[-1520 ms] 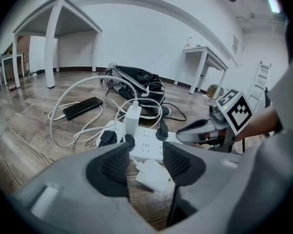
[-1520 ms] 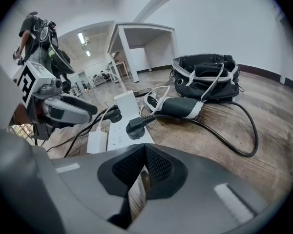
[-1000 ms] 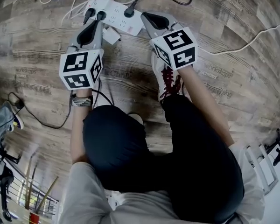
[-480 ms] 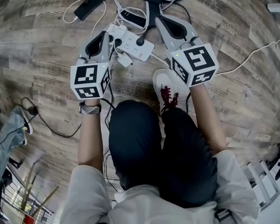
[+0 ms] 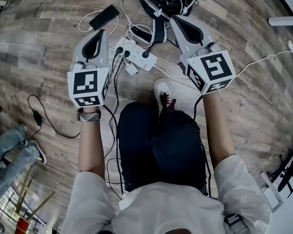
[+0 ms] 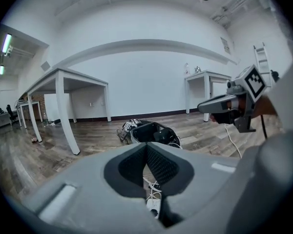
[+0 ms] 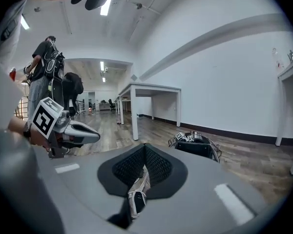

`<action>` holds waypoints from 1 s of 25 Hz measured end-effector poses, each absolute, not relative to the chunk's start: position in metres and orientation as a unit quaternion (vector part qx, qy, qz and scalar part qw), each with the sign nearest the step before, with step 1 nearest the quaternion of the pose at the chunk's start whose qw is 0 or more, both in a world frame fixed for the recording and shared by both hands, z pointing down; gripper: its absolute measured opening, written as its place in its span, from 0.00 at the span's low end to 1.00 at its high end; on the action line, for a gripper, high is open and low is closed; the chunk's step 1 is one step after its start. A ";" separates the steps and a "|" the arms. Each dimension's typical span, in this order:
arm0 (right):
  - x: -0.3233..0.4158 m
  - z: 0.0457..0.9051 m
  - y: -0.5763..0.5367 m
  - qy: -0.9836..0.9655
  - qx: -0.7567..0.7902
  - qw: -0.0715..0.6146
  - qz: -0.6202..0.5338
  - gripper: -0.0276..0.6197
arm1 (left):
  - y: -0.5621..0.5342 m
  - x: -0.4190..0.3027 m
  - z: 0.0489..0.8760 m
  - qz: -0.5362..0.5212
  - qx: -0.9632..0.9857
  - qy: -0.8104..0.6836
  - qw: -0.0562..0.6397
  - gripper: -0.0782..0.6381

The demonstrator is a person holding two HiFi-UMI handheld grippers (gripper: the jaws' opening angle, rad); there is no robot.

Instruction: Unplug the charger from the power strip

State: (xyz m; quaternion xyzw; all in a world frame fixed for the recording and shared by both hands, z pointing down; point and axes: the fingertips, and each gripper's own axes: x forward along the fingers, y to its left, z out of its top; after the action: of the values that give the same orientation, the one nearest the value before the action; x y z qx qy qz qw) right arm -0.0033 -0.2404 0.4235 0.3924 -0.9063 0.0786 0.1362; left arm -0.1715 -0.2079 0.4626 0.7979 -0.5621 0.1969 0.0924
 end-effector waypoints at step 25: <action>0.002 -0.045 -0.269 -0.920 0.376 0.101 0.037 0.05 | -0.231 -0.155 -0.002 0.169 0.791 -0.586 0.047 0.12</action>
State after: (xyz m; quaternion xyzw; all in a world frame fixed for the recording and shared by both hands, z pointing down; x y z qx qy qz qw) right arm 0.0023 -0.2692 -0.0454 0.3761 -0.9204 0.0365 0.1006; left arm -0.1547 -0.2312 -0.0021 0.7912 -0.5859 0.1690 0.0465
